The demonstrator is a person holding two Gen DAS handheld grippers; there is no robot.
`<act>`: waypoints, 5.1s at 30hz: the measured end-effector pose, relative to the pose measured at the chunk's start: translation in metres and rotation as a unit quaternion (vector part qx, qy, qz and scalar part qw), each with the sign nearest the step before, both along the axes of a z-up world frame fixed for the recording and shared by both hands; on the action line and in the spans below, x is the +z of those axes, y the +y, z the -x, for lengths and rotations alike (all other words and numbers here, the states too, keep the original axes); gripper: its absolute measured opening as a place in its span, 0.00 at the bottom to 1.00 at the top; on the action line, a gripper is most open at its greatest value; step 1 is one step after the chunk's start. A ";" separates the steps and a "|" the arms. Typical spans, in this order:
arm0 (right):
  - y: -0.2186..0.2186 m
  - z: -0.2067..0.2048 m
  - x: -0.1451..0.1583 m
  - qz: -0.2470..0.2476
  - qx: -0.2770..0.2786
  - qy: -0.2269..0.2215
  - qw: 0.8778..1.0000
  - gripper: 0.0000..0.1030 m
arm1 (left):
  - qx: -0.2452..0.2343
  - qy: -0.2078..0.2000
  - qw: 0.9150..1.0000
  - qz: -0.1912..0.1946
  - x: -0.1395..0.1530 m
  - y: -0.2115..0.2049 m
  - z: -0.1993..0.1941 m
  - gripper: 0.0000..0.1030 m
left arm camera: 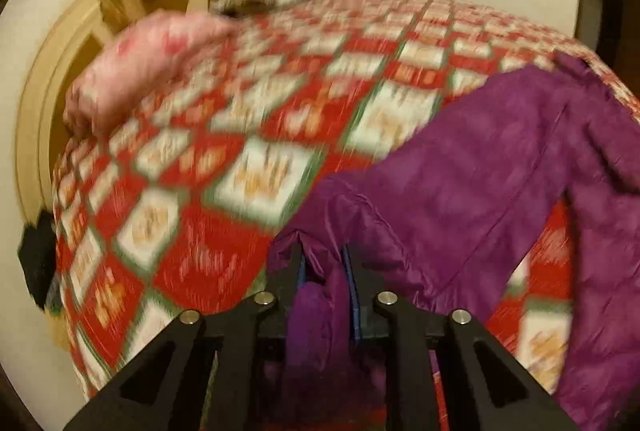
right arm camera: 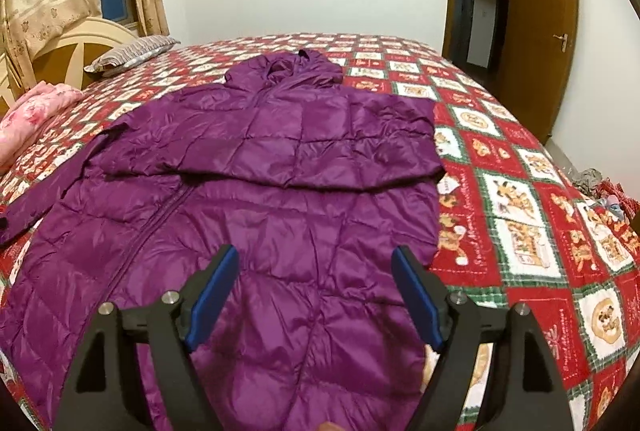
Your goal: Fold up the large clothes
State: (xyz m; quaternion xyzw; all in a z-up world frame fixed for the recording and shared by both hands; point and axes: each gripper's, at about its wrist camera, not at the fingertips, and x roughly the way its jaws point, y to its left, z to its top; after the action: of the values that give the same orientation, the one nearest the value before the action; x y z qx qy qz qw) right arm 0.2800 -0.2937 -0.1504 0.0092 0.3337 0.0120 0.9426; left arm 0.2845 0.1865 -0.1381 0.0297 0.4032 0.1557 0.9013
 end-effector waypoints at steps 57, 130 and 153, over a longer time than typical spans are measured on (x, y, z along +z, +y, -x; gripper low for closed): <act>0.056 -0.119 0.032 -0.101 0.080 0.067 0.989 0.12 | 0.005 -0.054 0.997 -0.055 -0.021 -0.125 -0.091 0.99; -0.009 -0.145 0.000 -0.043 -0.062 0.031 0.997 0.32 | -0.116 -0.042 0.991 -0.055 -0.017 -0.284 -0.238 0.99; -0.002 -0.150 -0.028 -0.020 -0.075 0.044 0.996 0.31 | -0.128 -0.006 0.990 -0.053 -0.054 -0.293 -0.241 0.99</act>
State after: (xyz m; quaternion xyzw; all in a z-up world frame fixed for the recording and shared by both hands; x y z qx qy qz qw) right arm 0.4298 -0.2954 -0.1782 0.0540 0.3730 -0.0523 0.9248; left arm 0.5255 -0.1069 -0.1917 0.1279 0.3818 0.0609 0.9133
